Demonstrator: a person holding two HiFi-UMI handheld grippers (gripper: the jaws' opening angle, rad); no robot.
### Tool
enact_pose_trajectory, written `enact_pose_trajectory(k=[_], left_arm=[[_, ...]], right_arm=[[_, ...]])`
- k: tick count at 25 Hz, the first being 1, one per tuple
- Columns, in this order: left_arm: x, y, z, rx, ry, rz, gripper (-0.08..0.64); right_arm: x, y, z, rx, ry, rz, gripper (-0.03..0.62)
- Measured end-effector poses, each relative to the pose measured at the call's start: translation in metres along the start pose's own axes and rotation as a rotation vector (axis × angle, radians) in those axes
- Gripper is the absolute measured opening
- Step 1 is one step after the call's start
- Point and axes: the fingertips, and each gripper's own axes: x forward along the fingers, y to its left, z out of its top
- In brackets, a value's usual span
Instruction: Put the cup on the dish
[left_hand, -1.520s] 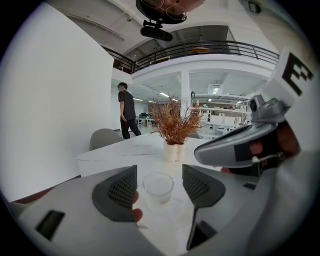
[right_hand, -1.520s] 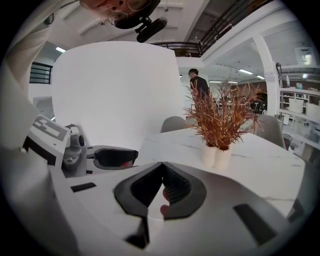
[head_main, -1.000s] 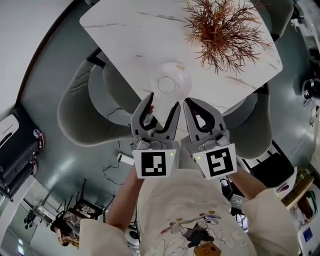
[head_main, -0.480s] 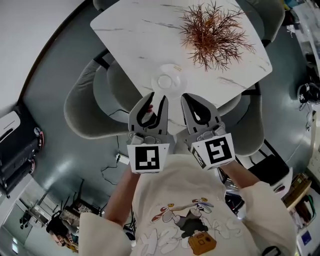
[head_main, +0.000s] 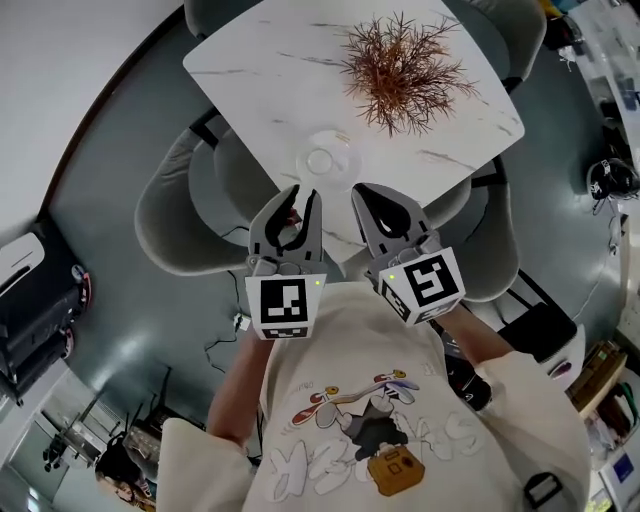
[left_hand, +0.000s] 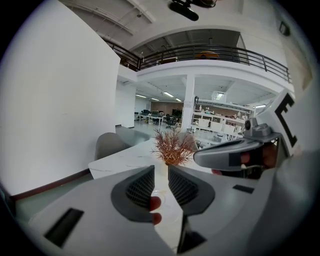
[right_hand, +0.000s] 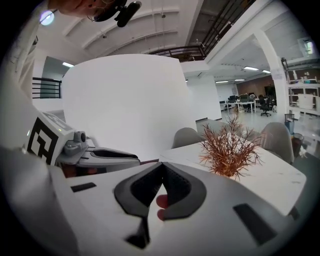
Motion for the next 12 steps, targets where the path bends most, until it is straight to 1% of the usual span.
enact_pose_trajectory(k=[3, 6, 9, 12], left_arm=[[-0.008, -0.002, 0.006, 0.001, -0.001, 0.01, 0.089], [-0.014, -0.004, 0.014, 0.005, -0.017, 0.001, 0.089], [-0.02, -0.008, 0.019, 0.007, -0.02, -0.013, 0.089], [-0.027, -0.01, 0.023, 0.003, -0.023, -0.022, 0.089]], right_arm=[[-0.003, 0.005, -0.002, 0.027, 0.011, 0.021, 0.005], [-0.003, 0.009, 0.003, 0.034, 0.017, 0.038, 0.005], [-0.003, 0.017, 0.013, 0.025, 0.017, 0.043, 0.005], [-0.01, 0.028, 0.019, 0.049, 0.017, 0.033, 0.005]])
